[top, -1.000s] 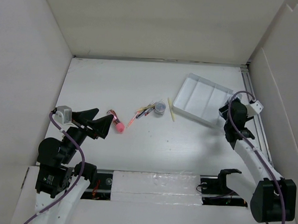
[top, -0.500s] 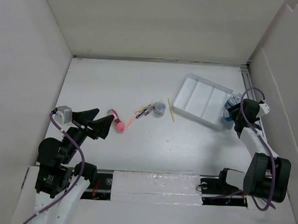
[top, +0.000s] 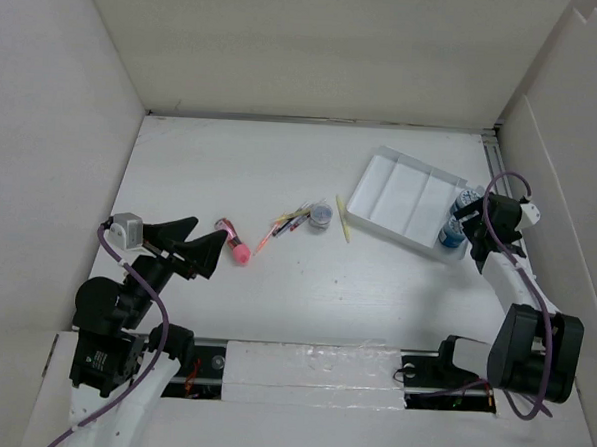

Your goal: Organize the desk

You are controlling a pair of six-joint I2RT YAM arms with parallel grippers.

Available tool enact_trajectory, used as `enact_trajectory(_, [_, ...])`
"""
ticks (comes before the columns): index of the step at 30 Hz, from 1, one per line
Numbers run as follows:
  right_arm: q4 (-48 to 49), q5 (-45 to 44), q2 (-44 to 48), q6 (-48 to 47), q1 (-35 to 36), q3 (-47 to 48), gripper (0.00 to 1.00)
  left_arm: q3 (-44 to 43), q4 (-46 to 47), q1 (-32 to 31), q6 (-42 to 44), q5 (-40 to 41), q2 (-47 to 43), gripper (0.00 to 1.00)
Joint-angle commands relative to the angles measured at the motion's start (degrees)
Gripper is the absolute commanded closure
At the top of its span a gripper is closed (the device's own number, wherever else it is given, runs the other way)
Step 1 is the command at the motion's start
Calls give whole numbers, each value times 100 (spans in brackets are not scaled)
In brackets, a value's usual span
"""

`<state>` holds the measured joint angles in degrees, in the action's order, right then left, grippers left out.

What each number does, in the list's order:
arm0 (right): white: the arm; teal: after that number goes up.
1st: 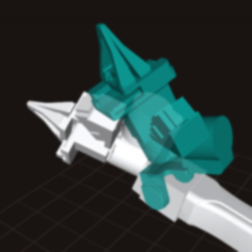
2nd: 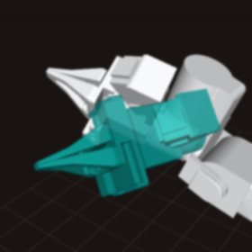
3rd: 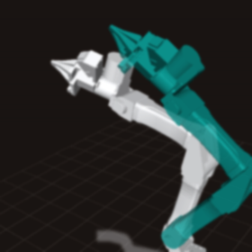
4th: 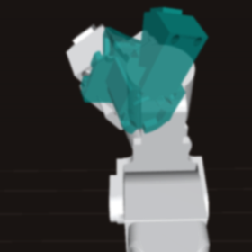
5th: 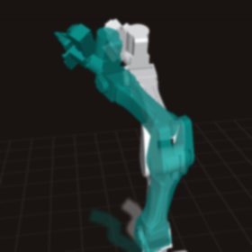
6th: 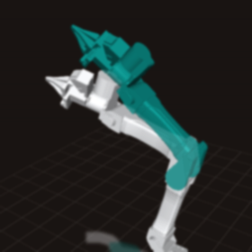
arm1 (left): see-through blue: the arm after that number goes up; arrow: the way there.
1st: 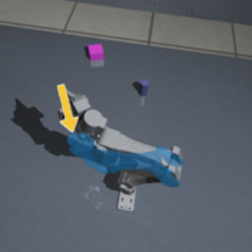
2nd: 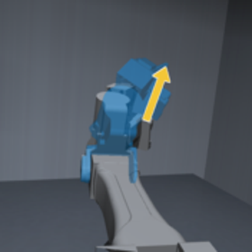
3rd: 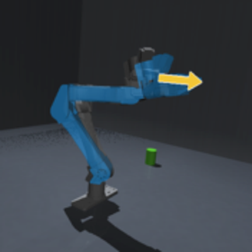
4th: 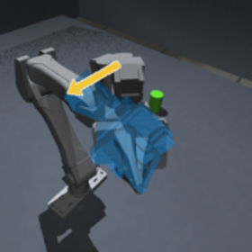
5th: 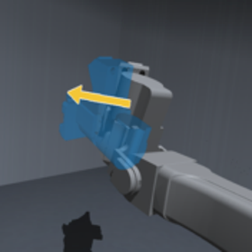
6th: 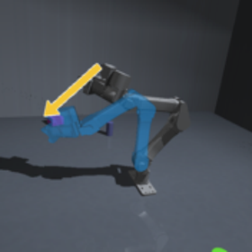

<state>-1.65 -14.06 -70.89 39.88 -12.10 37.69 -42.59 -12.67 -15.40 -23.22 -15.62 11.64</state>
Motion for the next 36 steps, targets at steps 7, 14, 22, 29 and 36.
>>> enact_trajectory(7, [1079, 957, 1692, -6, 409, -376, 55, -57, 256, -25, 2, -3, 5, 24])
enact_trajectory(14, [613, 1556, 1070, -586, 2197, 598, 92, -48, 282, -25, 20, -73, 40, 60])
enact_trajectory(22, [1061, 512, -1107, -1333, 5575, 1836, 97, -92, 221, -25, 37, 23, 58, 70])
enact_trajectory(29, [897, 167, -2672, -1553, 6878, 3013, 35, -214, 54, -25, -33, 488, -12, 58])
enact_trajectory(36, [350, 194, -3903, -1597, 7248, 4121, 23, -329, -148, -25, -121, 876, -65, 58])
